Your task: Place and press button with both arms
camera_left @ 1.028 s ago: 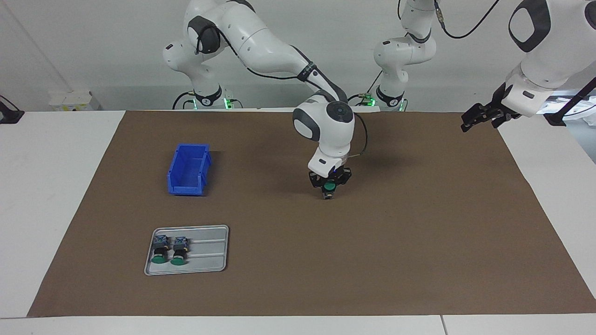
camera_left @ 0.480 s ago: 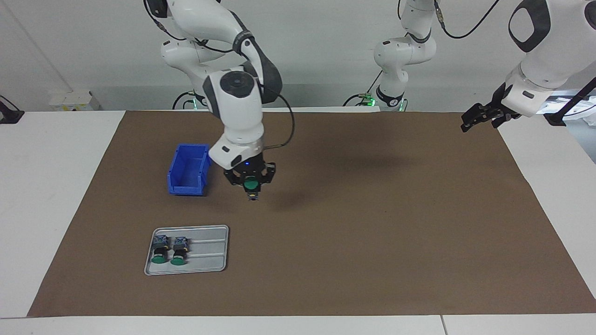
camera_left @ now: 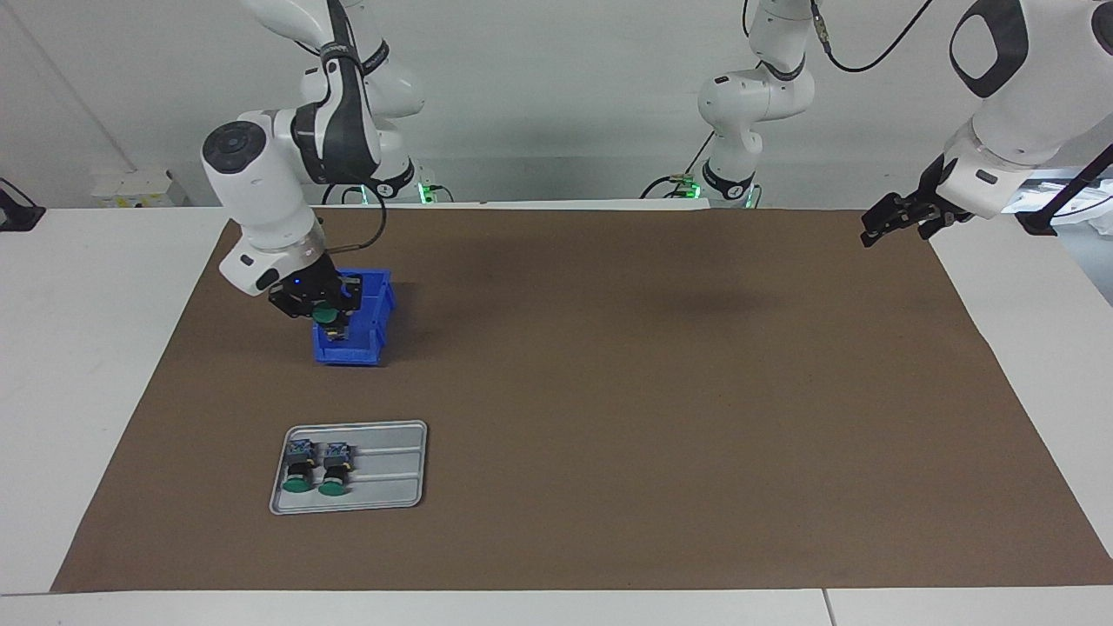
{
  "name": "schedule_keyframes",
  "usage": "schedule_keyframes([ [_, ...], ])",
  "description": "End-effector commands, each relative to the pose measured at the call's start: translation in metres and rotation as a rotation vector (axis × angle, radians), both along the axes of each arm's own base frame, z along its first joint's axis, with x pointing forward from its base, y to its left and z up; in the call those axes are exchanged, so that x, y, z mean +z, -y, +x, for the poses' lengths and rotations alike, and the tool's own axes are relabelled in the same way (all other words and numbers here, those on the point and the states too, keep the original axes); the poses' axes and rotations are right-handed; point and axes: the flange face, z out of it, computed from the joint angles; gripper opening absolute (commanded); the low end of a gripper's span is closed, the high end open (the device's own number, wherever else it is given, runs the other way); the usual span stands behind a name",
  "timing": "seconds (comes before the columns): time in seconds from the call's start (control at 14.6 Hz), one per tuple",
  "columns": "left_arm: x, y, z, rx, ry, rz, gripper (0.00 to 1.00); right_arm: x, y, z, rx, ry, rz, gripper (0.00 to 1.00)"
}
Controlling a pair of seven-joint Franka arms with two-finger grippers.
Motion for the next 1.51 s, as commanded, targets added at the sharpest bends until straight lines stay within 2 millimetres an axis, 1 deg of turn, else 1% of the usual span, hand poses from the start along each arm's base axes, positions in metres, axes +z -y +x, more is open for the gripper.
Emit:
schedule_keyframes([
  [0.0,0.000,-0.004,-0.002,0.003,0.010,0.018,1.00,-0.014,0.005,-0.026,0.003,0.026,0.012,0.00],
  [0.21,0.000,-0.004,-0.002,0.003,0.010,0.018,1.00,-0.027,0.003,-0.024,-0.025,0.034,0.011,0.00],
  [0.27,0.000,-0.004,-0.002,0.003,0.010,0.018,1.00,-0.038,0.004,-0.022,-0.030,0.022,0.012,0.00],
  [0.34,0.000,-0.003,-0.002,0.002,0.010,0.018,1.00,-0.044,0.004,-0.023,-0.029,0.016,0.012,0.00],
  [0.41,0.000,-0.003,-0.002,0.002,0.010,0.018,1.00,-0.050,0.004,-0.026,-0.032,0.002,0.012,0.00],
  [0.62,0.000,-0.005,-0.002,0.007,0.010,0.018,1.00,-0.059,0.002,-0.035,-0.029,-0.023,0.012,0.00],
  [0.69,0.000,-0.005,-0.002,0.007,0.010,0.018,1.00,-0.063,0.001,-0.035,-0.026,-0.032,0.013,0.00],
  [0.82,0.000,-0.005,-0.002,0.007,0.010,0.018,1.00,-0.083,0.001,-0.034,-0.024,-0.066,0.014,0.00],
  [0.89,0.000,-0.005,-0.002,0.007,0.010,0.018,1.00,-0.086,0.000,-0.034,-0.024,-0.070,0.014,0.00],
  [0.96,0.000,-0.005,-0.002,0.007,0.010,0.018,1.00,-0.086,-0.008,-0.033,-0.005,-0.071,0.014,0.00],
  [1.1,0.000,-0.005,-0.002,0.007,0.010,0.018,1.00,-0.086,-0.014,-0.033,0.004,-0.071,0.013,0.01],
  [1.16,0.000,-0.006,-0.002,0.008,0.010,0.018,1.00,-0.087,-0.015,-0.033,0.007,-0.072,0.013,0.03],
  [1.23,0.000,-0.006,-0.002,0.008,0.010,0.018,1.00,-0.087,-0.014,-0.033,0.005,-0.072,0.014,0.15],
  [1.3,0.000,-0.005,-0.002,0.007,0.010,0.018,1.00,-0.087,-0.014,-0.033,0.007,-0.072,0.014,0.20],
  [1.44,0.000,-0.005,-0.002,0.007,0.010,0.018,1.00,-0.088,-0.012,-0.034,0.009,-0.073,0.014,0.21],
])
